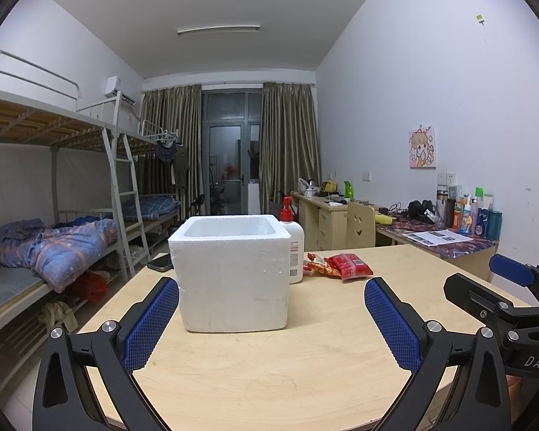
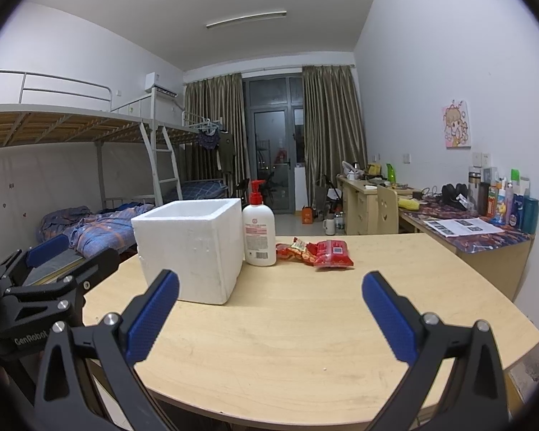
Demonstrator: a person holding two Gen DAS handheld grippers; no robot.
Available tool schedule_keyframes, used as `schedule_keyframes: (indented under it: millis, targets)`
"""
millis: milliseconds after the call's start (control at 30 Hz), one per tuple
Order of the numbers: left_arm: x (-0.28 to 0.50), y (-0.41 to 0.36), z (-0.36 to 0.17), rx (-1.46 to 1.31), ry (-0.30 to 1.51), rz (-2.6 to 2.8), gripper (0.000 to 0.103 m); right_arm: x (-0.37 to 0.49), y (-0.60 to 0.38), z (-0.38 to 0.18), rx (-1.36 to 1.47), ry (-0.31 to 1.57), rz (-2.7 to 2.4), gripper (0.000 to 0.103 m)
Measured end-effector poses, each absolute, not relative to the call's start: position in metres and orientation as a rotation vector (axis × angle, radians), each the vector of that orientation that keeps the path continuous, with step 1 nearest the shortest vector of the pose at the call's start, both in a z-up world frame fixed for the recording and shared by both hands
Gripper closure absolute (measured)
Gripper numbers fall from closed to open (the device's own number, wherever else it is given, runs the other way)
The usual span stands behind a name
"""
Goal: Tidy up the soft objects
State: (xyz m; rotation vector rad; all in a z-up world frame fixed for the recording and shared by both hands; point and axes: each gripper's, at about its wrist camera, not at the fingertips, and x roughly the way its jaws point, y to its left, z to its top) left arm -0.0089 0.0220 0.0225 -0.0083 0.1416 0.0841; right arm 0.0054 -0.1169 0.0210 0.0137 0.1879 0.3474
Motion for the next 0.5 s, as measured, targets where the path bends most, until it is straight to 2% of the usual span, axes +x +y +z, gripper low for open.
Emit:
schedule_keyframes:
  millis: [500]
  targets:
    - [-0.0109,0.0231,0.0227,-0.009,0.14,0.088,0.0,0.0042,-0.116,0.0201,0.012,0.189,0.345,0.0]
